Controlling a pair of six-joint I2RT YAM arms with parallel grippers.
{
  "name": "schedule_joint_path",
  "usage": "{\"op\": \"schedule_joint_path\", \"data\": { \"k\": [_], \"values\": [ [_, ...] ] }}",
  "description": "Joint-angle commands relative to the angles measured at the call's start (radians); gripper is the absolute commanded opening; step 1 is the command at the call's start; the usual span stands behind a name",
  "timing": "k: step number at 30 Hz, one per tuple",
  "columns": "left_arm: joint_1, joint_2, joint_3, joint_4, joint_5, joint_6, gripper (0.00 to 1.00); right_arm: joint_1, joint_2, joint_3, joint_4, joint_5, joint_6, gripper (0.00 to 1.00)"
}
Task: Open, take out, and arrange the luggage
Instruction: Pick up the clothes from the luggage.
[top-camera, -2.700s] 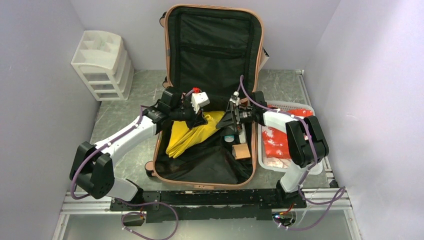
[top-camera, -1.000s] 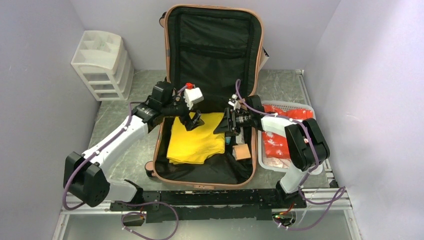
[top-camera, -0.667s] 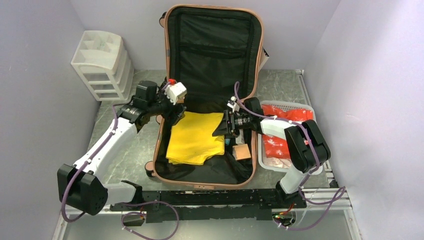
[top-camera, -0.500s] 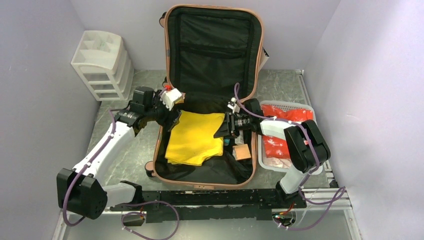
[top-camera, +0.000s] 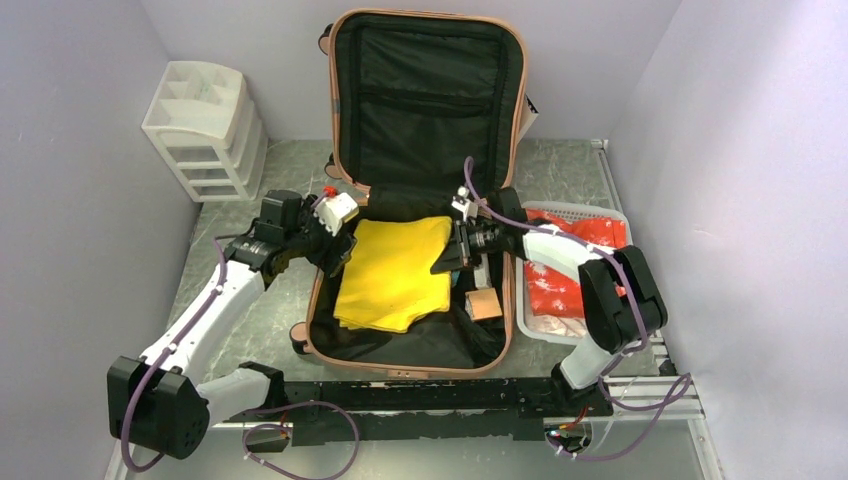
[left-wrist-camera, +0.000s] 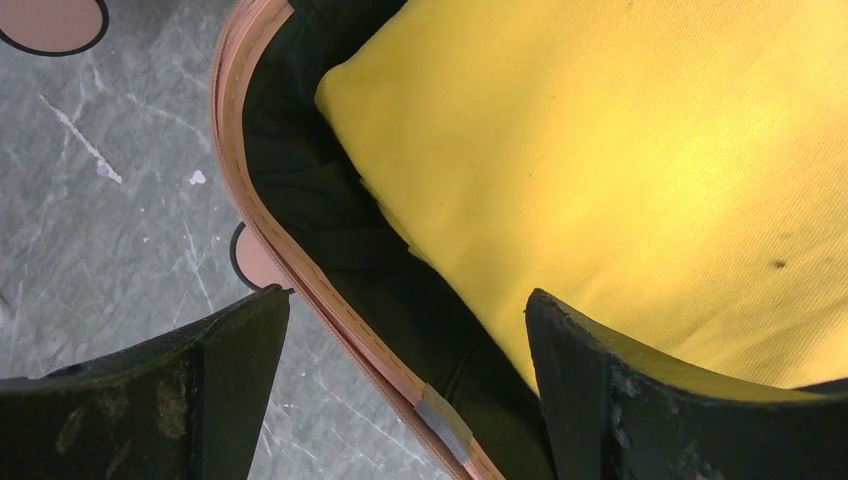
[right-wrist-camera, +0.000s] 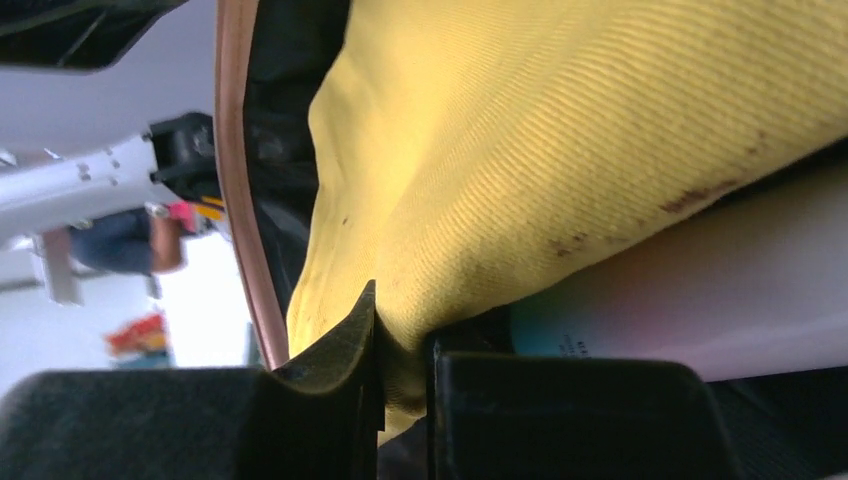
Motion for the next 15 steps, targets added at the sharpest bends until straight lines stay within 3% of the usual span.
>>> {"op": "schedule_joint_path", "data": {
  "k": [1, 3, 6, 11, 15],
  "values": [
    [0.006, -0.039, -0.015, 0.047, -0.022, 0.027, 0.92, -0.002, -0.087, 0.224, -0.405, -0.043, -0.447, 0.0],
    [0.006, -0.037, -0.018, 0.051, -0.027, 0.027, 0.91, -0.022, -0.117, 0.284, -0.6, -0.064, -0.696, 0.0],
    [0.006, -0.033, -0.019, 0.055, -0.032, 0.027, 0.91, -0.053, -0.177, 0.319, -0.751, 0.058, -0.841, 0.0],
    [0.007, -0.041, -0.017, 0.059, -0.021, 0.021, 0.91, -0.076, -0.215, 0.334, -0.99, 0.281, -0.988, 0.0],
    [0.007, -0.038, -0.017, 0.067, -0.023, 0.016, 0.91, -0.106, -0.317, 0.255, -1.031, 0.406, -1.017, 0.0]
  ]
}}
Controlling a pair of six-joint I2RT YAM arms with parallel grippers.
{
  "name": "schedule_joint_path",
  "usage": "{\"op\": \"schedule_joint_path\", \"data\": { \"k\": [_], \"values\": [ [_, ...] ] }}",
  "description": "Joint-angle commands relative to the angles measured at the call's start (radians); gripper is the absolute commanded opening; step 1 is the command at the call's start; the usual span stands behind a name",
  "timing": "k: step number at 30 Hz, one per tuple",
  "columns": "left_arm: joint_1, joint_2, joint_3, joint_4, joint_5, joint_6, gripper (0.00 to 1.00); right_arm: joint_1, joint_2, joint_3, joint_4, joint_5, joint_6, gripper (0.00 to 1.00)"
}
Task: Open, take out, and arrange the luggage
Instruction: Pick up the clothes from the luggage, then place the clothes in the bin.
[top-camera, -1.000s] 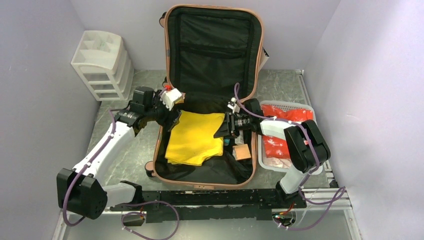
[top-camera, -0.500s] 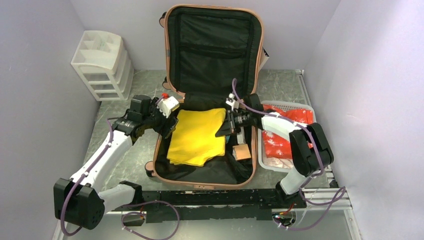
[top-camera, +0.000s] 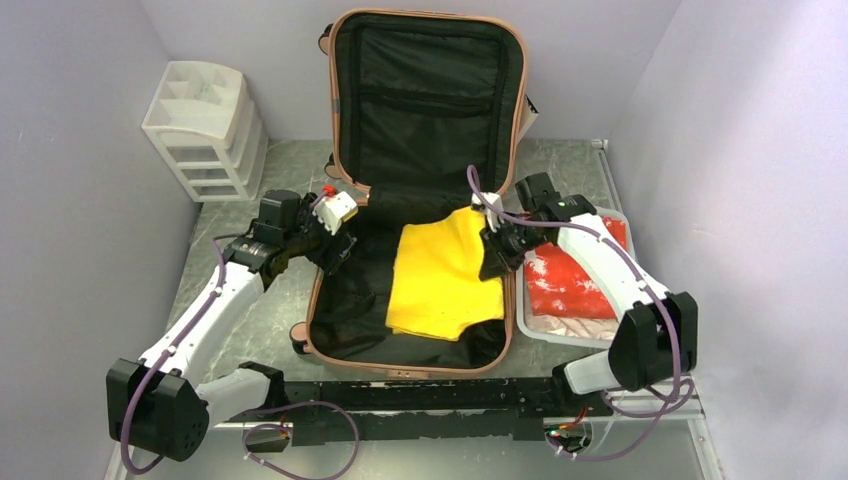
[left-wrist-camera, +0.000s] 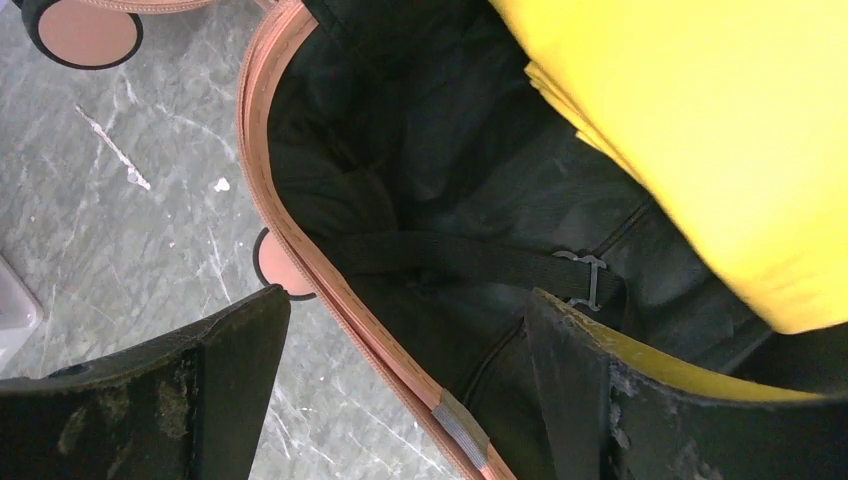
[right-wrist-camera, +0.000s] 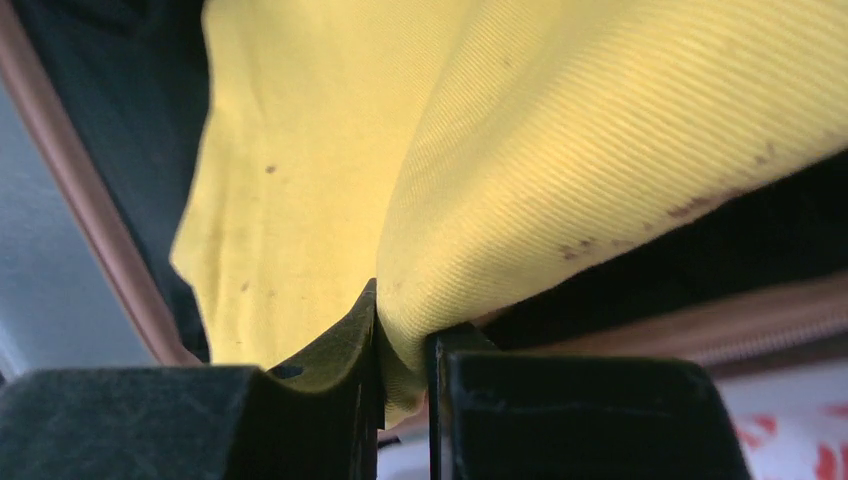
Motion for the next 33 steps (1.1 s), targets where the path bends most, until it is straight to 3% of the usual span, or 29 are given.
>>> {"op": "schedule_joint_path", "data": {
  "k": [1, 10, 17, 24, 33],
  "values": [
    [0.004, -0.02, -0.004, 0.036, -0.001, -0.002, 0.91, -0.027, -0.145, -0.055, -0.158, 0.212, -0.137, 0.0],
    [0.004, -0.047, -0.014, 0.038, -0.005, 0.009, 0.91, -0.065, -0.36, 0.027, -0.097, 0.572, -0.192, 0.0],
    [0.004, -0.079, -0.04, 0.051, -0.002, 0.014, 0.91, -0.066, -0.425, 0.205, -0.089, 0.763, -0.404, 0.0],
    [0.004, -0.089, -0.047, 0.057, 0.001, 0.016, 0.91, -0.066, -0.418, 0.312, 0.074, 0.933, -0.663, 0.0],
    [0.004, -0.094, -0.054, 0.062, -0.001, 0.021, 0.91, -0.069, -0.371, 0.243, 0.465, 1.053, -1.073, 0.0]
  ]
}}
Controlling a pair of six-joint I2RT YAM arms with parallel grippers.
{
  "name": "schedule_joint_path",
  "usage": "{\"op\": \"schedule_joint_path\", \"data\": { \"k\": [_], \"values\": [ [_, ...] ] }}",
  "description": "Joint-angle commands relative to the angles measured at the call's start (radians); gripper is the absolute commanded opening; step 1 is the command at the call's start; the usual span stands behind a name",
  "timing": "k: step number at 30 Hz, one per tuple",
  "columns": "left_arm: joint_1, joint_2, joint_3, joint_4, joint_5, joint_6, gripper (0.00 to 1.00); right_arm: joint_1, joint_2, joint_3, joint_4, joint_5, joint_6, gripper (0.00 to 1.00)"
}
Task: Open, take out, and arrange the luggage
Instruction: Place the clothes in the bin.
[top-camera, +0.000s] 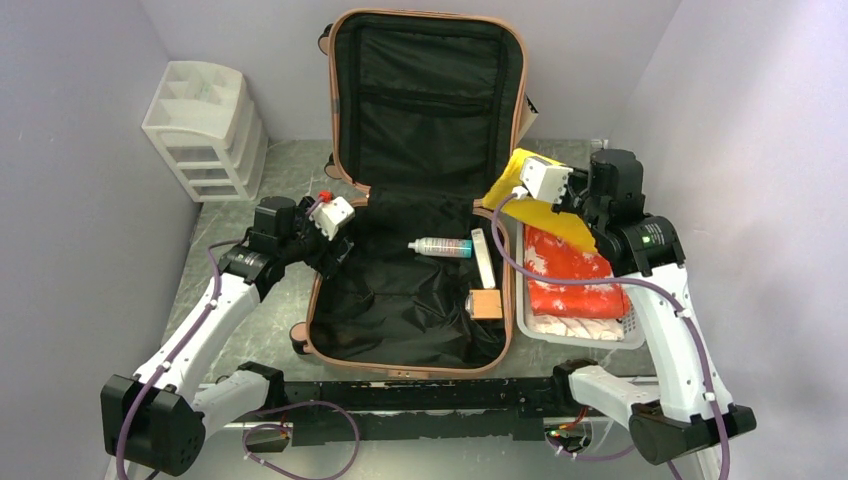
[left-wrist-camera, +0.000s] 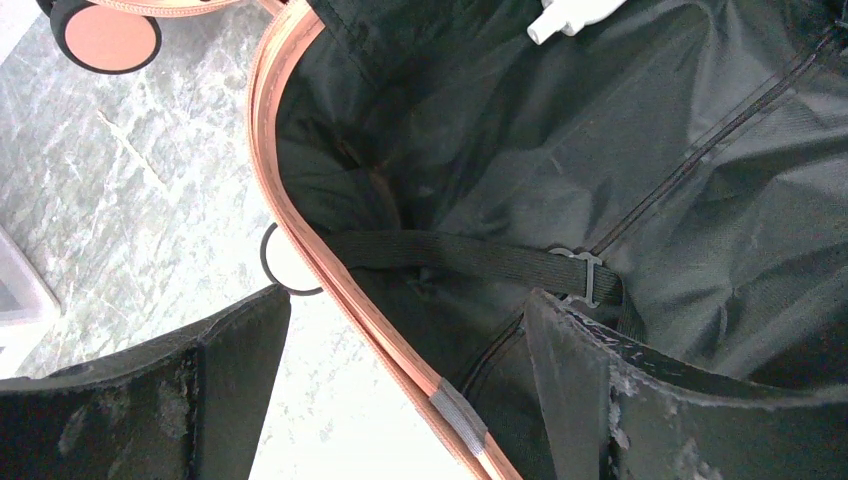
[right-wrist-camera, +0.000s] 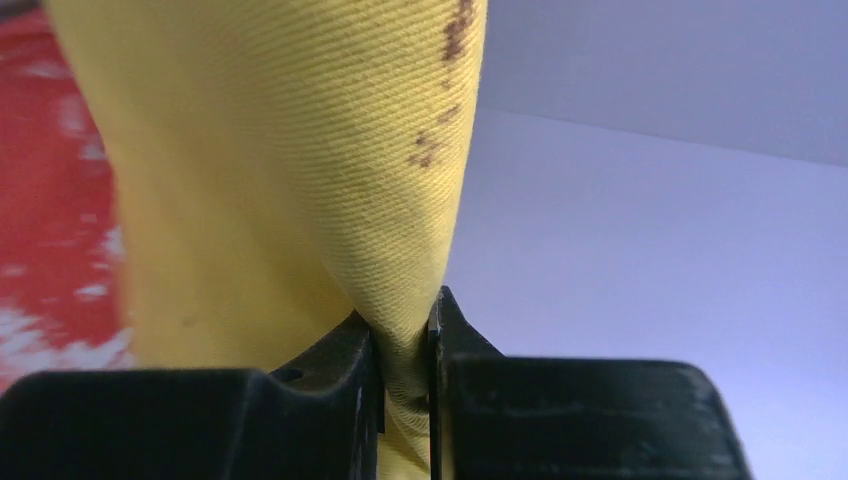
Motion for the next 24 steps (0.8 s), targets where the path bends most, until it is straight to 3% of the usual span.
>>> {"op": "schedule_joint_path", "data": {
  "k": [1, 10, 16, 24],
  "values": [
    [0.004, -0.025, -0.006, 0.036, 0.004, 0.015, 0.91, -0.014, 0.028, 0.008, 0.42, 0.133, -0.264, 0.0],
    [0.005, -0.037, -0.02, 0.042, 0.002, 0.021, 0.91, -0.195, 0.159, 0.04, 0.655, 0.007, -0.372, 0.0],
    [0.004, -0.029, -0.019, 0.046, 0.003, 0.019, 0.91, -0.337, 0.232, 0.064, 0.755, -0.103, -0.361, 0.0],
    [0.005, -0.026, -0.02, 0.05, 0.003, 0.019, 0.91, -0.377, 0.207, -0.025, 0.75, -0.159, -0.31, 0.0]
  ]
}}
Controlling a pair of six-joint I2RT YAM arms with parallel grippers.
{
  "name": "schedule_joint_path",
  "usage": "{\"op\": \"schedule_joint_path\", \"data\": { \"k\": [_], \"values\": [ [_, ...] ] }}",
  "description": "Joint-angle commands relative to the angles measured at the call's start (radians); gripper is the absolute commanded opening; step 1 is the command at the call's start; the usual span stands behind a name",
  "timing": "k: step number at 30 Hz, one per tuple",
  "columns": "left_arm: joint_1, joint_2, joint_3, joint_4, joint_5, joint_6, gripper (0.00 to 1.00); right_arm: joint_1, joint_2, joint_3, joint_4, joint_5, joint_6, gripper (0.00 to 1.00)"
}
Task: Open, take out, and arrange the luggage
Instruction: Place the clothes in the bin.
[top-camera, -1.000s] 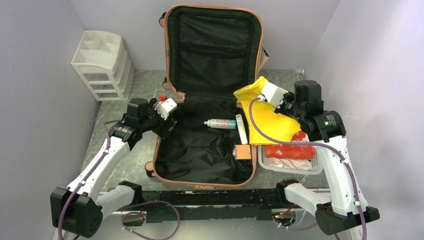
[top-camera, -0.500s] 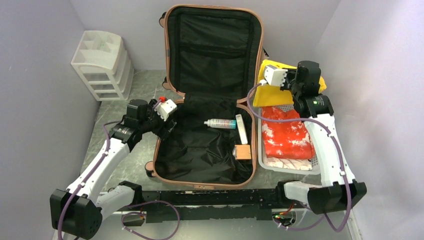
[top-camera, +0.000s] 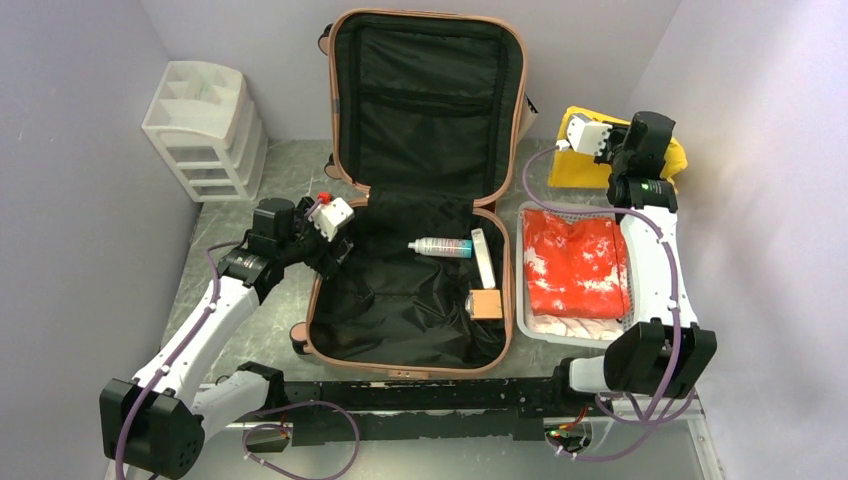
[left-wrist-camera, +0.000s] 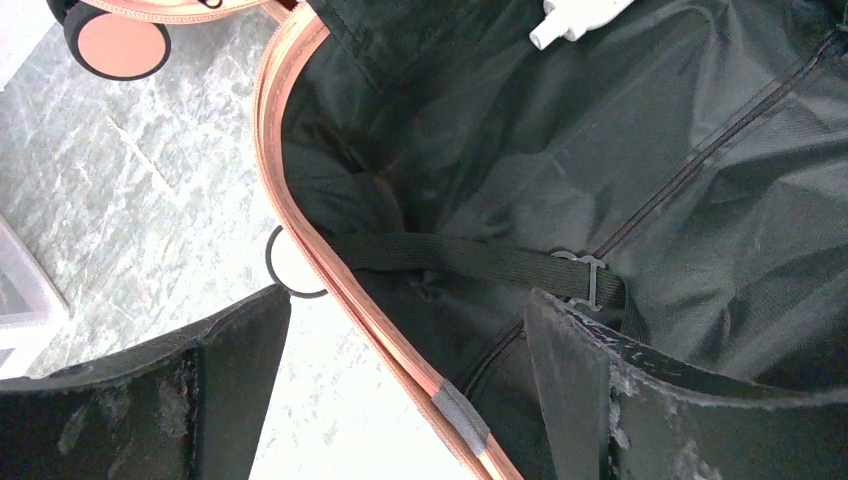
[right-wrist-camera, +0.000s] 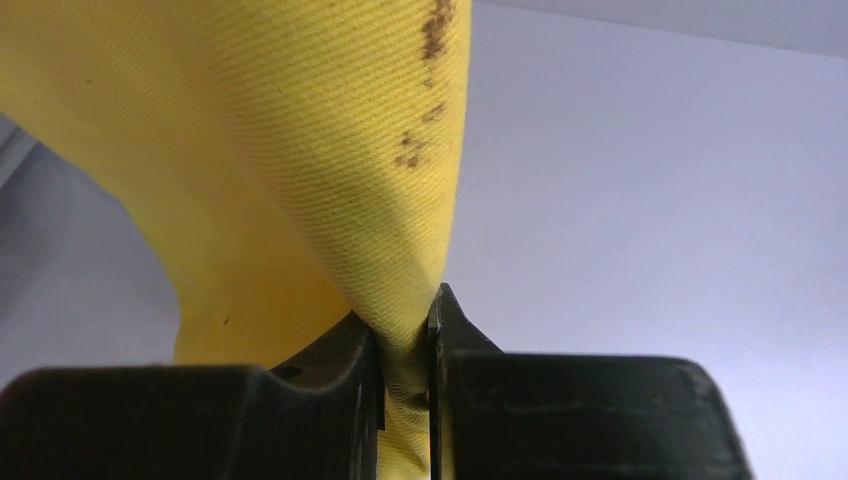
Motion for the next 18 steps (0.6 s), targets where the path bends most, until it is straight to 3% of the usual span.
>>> {"op": "schedule_joint_path", "data": {
  "k": [1, 11, 18],
  "values": [
    [0.005, -0.01, -0.006, 0.034, 0.003, 0.017, 0.91, 0.007, -0.121, -0.028, 0.17, -0.089, 0.024, 0.0],
    [0.004, -0.005, -0.003, 0.03, 0.001, 0.017, 0.91, 0.007, -0.248, -0.194, 0.117, -0.134, 0.034, 0.0],
    [0.004, -0.003, 0.0, 0.024, 0.006, 0.018, 0.91, 0.007, -0.405, -0.279, -0.114, -0.198, -0.005, 0.0]
  ]
}}
